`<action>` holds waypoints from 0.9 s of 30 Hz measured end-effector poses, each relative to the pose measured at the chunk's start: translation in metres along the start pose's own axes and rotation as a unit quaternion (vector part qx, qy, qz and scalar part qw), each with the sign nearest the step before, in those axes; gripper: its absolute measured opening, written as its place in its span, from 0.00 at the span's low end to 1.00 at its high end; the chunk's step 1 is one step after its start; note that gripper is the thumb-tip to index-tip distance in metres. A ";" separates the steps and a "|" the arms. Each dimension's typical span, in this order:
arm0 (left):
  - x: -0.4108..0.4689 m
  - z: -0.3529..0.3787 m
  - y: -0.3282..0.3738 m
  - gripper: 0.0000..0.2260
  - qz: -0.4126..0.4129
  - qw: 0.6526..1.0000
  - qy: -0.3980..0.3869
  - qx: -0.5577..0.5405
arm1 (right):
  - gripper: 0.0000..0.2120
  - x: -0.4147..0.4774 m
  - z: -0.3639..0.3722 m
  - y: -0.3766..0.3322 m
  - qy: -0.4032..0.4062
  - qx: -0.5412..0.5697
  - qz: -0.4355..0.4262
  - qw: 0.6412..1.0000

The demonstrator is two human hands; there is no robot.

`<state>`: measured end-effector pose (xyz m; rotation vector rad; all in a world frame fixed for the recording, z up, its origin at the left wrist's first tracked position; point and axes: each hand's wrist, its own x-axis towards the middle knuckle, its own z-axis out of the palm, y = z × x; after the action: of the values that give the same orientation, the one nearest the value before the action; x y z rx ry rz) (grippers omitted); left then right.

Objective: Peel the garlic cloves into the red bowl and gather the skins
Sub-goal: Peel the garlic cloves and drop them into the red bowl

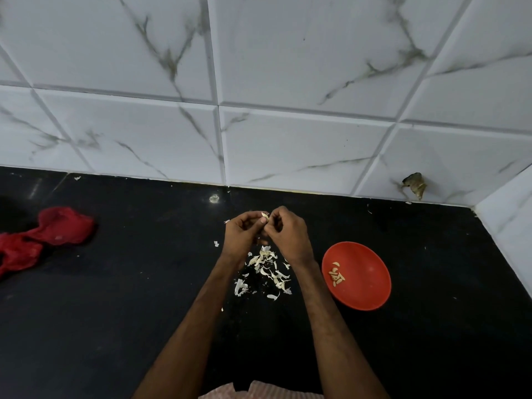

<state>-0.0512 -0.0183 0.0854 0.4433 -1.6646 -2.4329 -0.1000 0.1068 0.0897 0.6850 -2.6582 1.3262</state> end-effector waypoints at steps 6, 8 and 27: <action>-0.001 -0.004 -0.002 0.06 -0.010 1.000 -0.011 0.007 | 0.05 0.001 -0.002 -0.001 0.038 0.053 0.029 0.997; 0.000 -0.006 -0.003 0.07 -0.010 1.000 -0.015 0.018 | 0.05 0.000 -0.003 -0.002 0.046 0.067 0.040 0.996; 0.001 -0.008 -0.010 0.06 -0.015 0.999 0.036 -0.005 | 0.04 -0.005 0.000 0.000 0.037 0.110 0.048 0.992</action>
<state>-0.0496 -0.0219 0.0732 0.5526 -1.6277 -2.4154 -0.0957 0.1086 0.0889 0.5237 -2.5400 1.6526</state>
